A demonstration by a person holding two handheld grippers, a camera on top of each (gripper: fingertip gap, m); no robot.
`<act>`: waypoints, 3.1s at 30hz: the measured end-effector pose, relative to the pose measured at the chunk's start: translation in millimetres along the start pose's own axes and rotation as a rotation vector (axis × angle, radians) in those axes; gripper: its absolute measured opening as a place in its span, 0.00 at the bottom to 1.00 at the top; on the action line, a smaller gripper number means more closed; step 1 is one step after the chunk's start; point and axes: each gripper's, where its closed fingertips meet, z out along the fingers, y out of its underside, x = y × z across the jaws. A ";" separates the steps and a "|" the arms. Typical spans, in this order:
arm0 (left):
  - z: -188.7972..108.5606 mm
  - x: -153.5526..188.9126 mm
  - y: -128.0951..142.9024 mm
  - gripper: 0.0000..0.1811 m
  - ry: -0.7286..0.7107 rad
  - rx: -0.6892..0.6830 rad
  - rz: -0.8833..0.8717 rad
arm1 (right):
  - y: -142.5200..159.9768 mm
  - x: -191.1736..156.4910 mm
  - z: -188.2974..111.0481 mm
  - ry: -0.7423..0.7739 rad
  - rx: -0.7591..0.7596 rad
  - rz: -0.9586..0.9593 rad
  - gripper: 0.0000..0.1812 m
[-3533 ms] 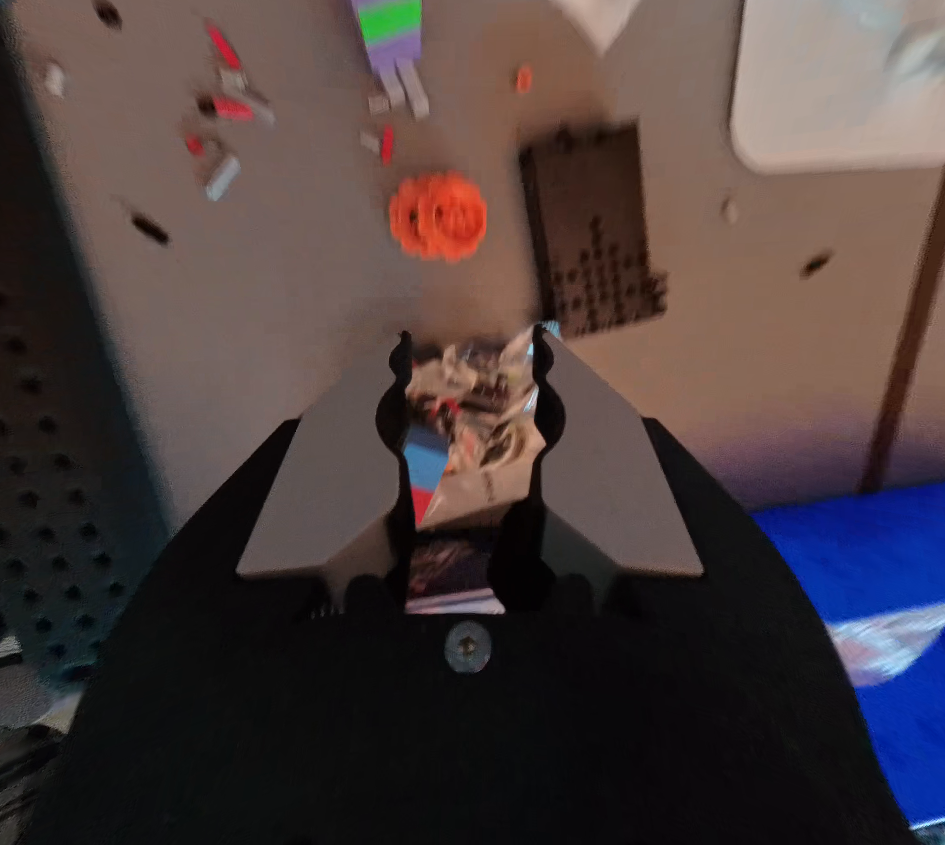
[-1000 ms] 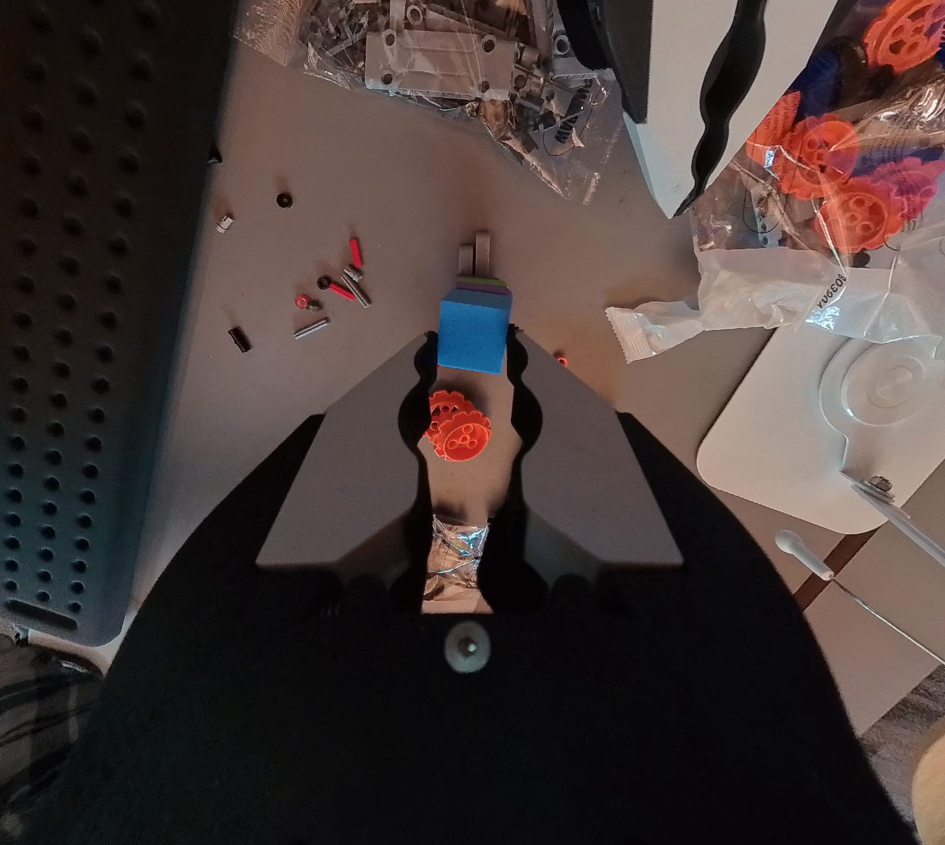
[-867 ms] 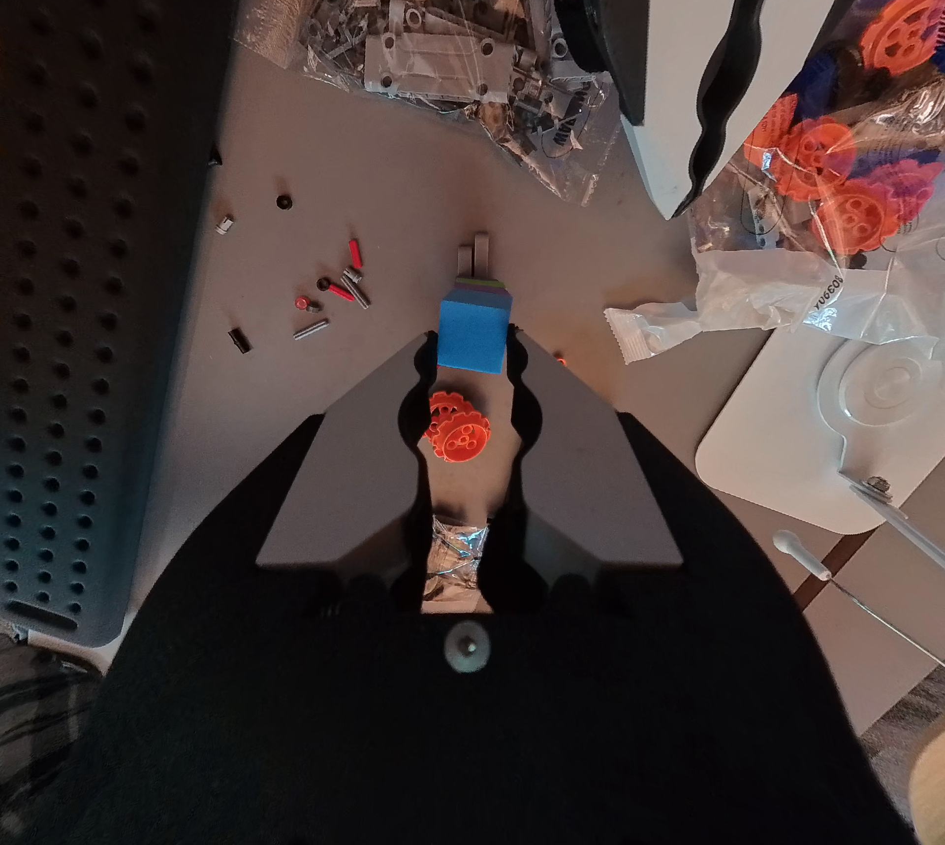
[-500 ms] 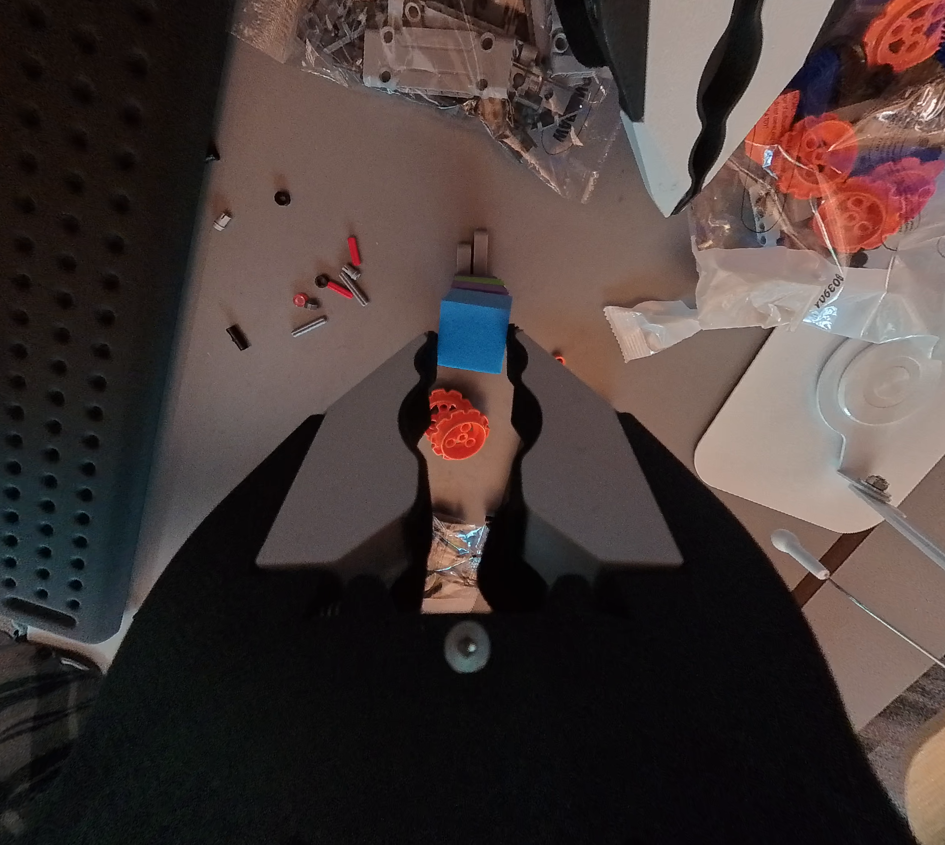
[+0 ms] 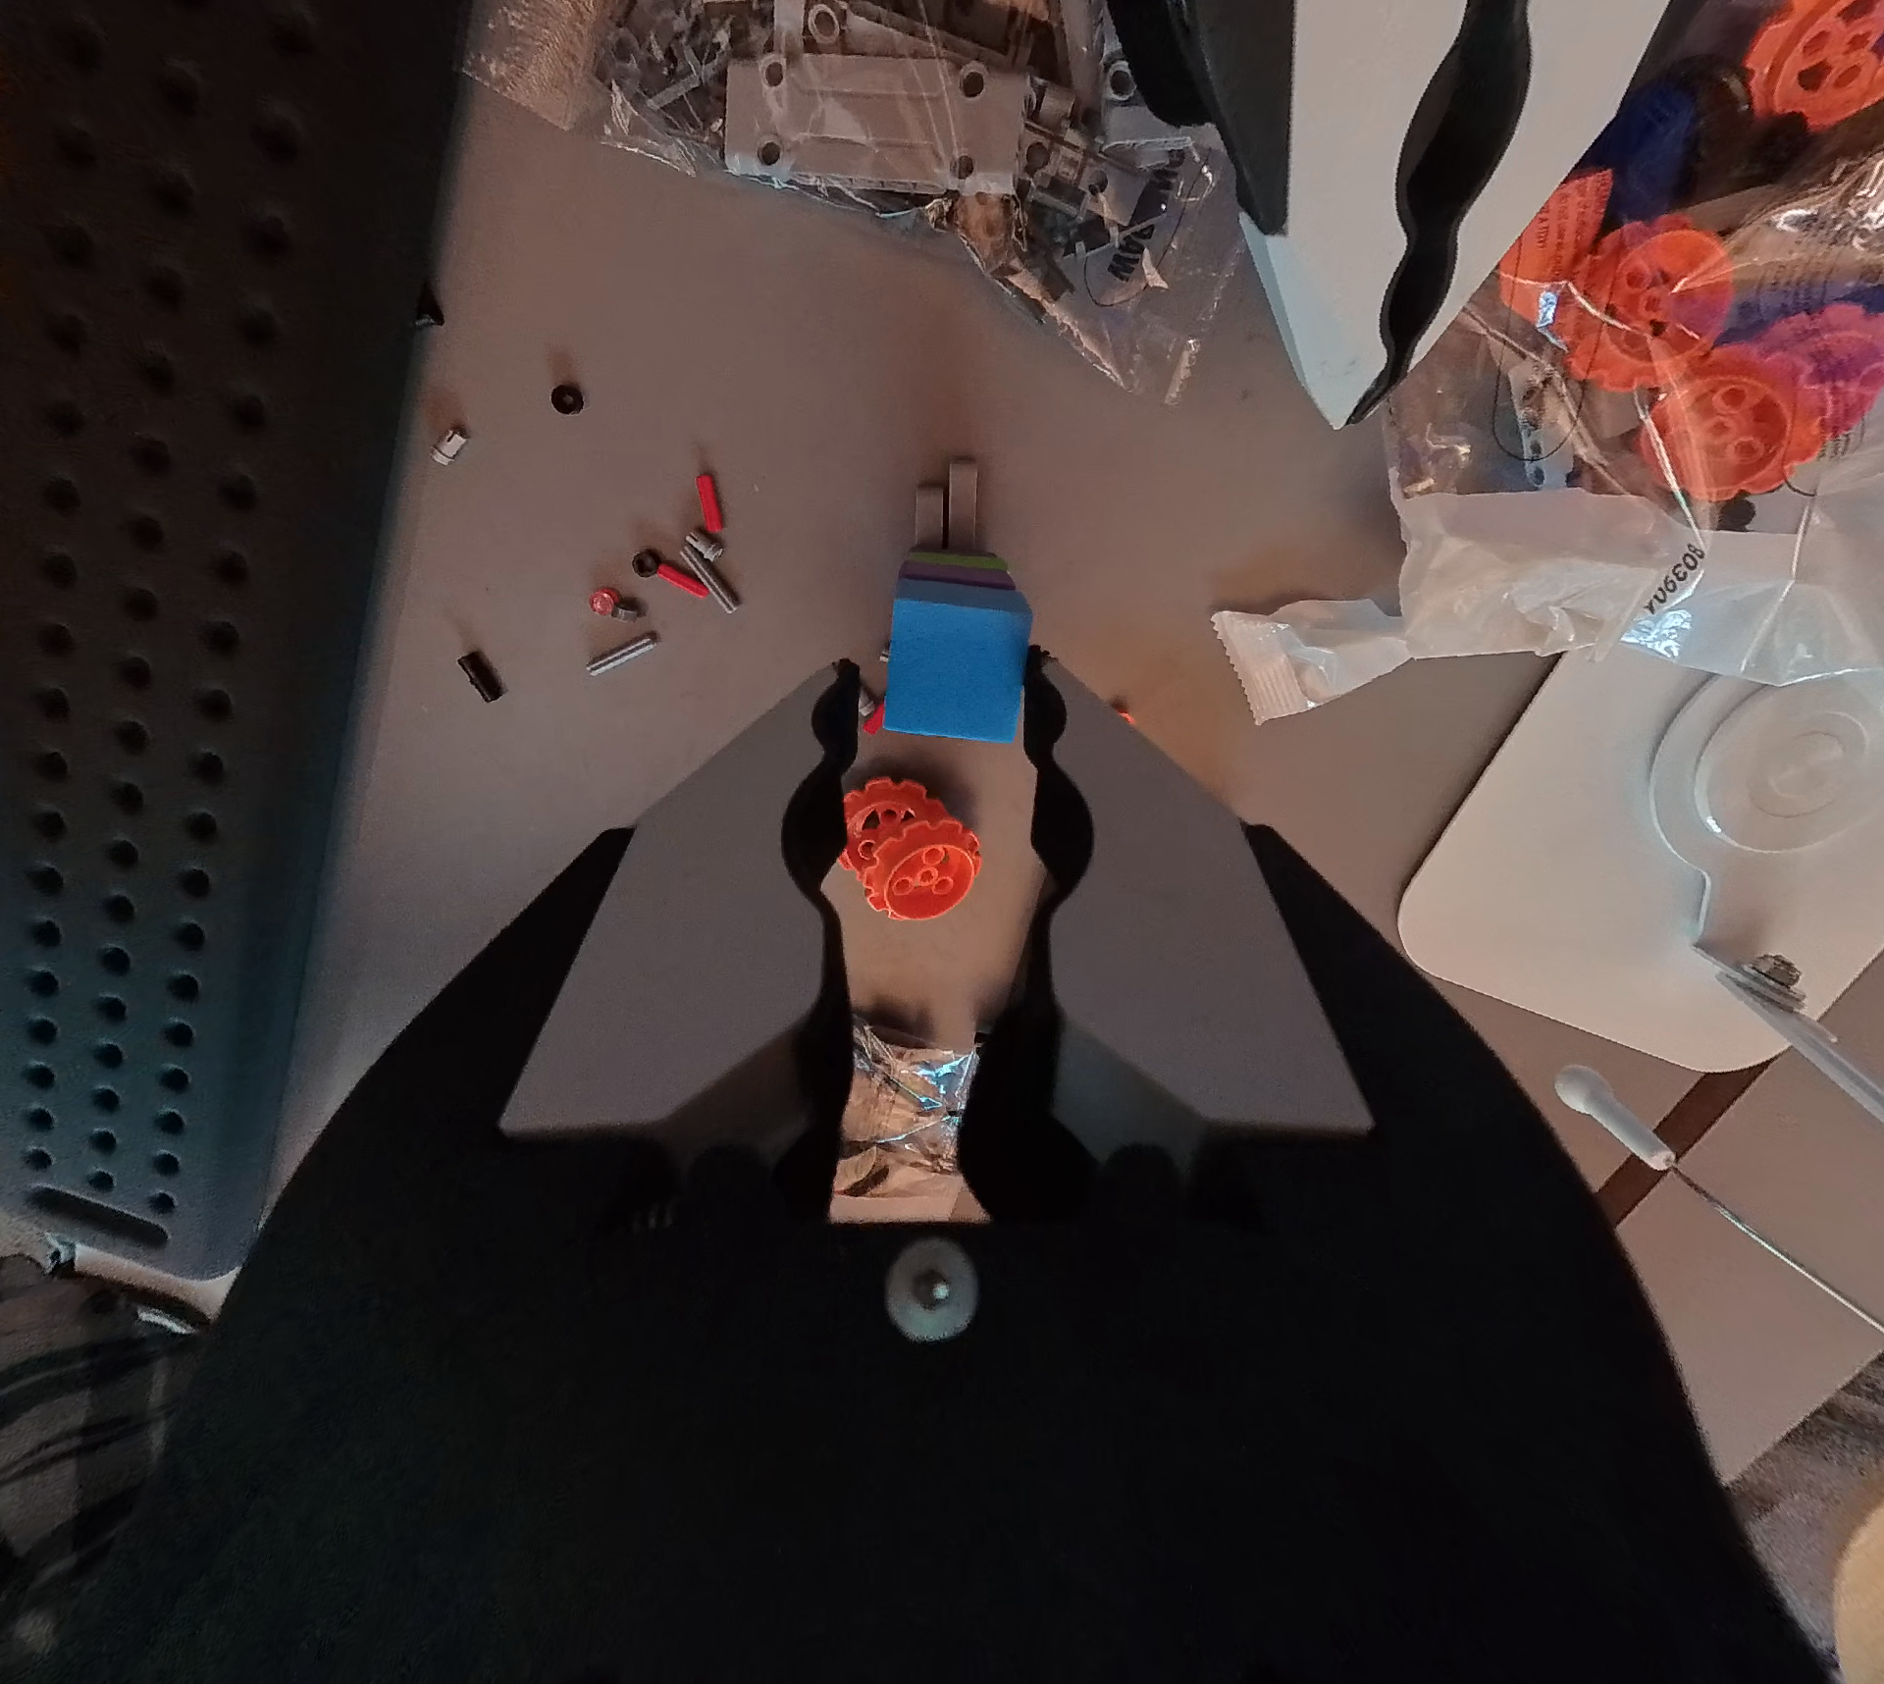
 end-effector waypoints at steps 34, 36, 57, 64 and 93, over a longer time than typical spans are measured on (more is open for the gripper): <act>3.0 2.1 2.6 0.00 -0.005 -0.016 0.001 | 224.6 -106.4 20.9 0.032 -0.047 0.600 0.20; 2.6 1.7 2.6 0.00 -0.006 -0.015 0.000 | 224.5 -105.5 20.3 0.043 -0.055 0.602 0.21; 5.1 1.1 1.5 0.00 -0.003 -0.015 0.001 | 157.3 -75.3 -27.6 0.164 0.200 0.477 0.14; 2.1 -3.6 1.5 0.00 -0.015 0.000 -0.011 | 57.4 -33.6 -57.0 0.197 0.268 0.300 0.14; 1.2 -0.8 -0.4 0.00 -0.005 0.005 -0.001 | -14.3 -0.1 -24.7 0.090 0.157 0.192 0.14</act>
